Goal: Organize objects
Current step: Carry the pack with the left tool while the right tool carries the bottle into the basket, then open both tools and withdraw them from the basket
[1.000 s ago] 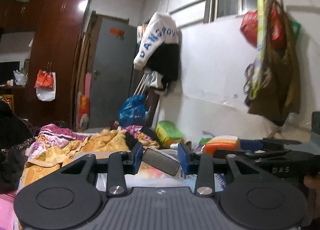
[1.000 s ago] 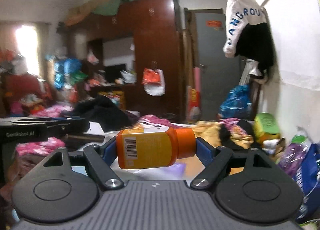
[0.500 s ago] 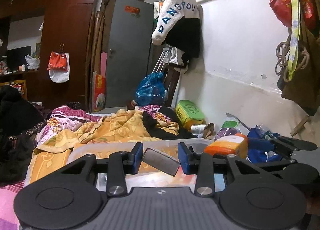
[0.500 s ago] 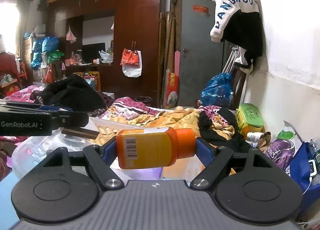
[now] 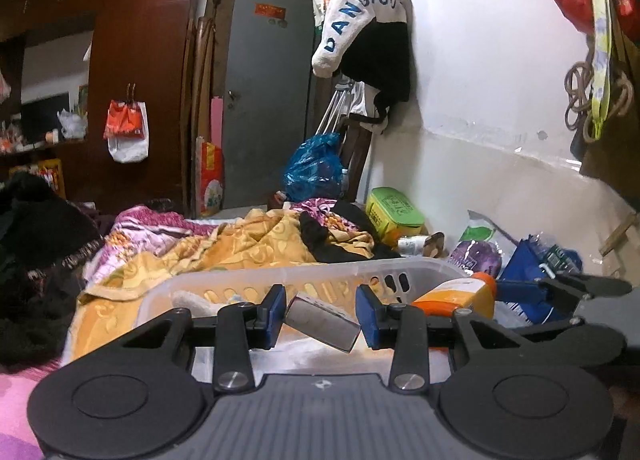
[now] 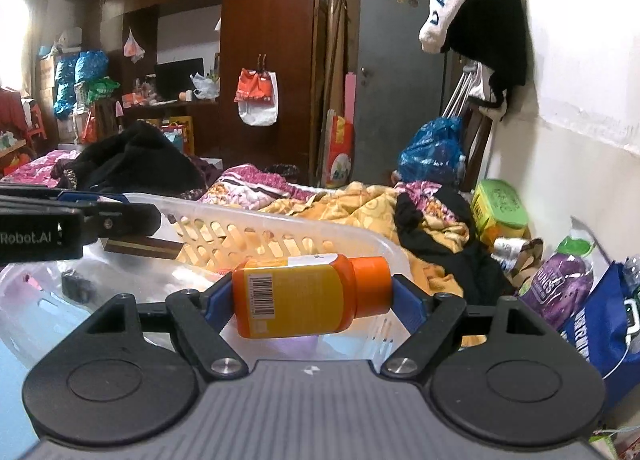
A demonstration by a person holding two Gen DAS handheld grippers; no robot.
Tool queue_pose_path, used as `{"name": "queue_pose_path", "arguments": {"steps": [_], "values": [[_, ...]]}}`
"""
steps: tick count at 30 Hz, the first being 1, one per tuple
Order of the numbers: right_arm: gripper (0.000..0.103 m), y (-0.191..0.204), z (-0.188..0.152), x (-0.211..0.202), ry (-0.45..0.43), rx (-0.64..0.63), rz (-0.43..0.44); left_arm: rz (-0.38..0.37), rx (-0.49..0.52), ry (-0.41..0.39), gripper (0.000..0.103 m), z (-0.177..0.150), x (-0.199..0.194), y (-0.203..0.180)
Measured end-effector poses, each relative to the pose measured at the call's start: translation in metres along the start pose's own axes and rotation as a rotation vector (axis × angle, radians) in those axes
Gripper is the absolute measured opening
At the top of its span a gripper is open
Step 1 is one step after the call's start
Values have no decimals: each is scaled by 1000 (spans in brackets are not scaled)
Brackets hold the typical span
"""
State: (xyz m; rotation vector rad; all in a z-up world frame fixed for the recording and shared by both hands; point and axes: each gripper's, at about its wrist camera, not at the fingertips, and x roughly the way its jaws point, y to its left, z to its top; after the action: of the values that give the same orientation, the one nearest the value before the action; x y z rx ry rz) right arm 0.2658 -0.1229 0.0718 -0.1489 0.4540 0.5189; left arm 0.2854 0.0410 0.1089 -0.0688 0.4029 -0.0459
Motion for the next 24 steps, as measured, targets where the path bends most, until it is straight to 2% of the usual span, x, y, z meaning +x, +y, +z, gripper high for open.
{"name": "queue_pose_path", "arguments": {"steps": [1,2,3,6,8,11,15,17,20,24], "values": [[89,-2,1,-2,0,7,12,1,11,-4,63,0,-1,-1],[100,-3,1,-5,-6,9,15,2,17,-11,86,0,-3,-2],[103,-3,2,-10,-27,5,9,5,23,-24,92,-1,-7,-3],[103,-2,3,-23,-64,-11,2,23,45,-76,94,-3,-21,-6],[103,-3,3,-31,-85,-22,20,34,57,-70,101,-4,-28,-8],[103,-4,0,-43,-104,-48,11,34,77,-55,101,-8,-36,-10],[103,-6,-7,-56,-90,-24,6,47,53,-81,101,-17,-53,-6],[103,-5,-10,-62,-83,-14,-18,14,31,-94,101,-22,-66,-3],[103,2,-20,-76,-121,-8,-92,-7,-20,-51,101,-29,-83,1],[103,12,-36,-101,-143,-14,-119,0,11,-99,101,-48,-113,-2]]}}
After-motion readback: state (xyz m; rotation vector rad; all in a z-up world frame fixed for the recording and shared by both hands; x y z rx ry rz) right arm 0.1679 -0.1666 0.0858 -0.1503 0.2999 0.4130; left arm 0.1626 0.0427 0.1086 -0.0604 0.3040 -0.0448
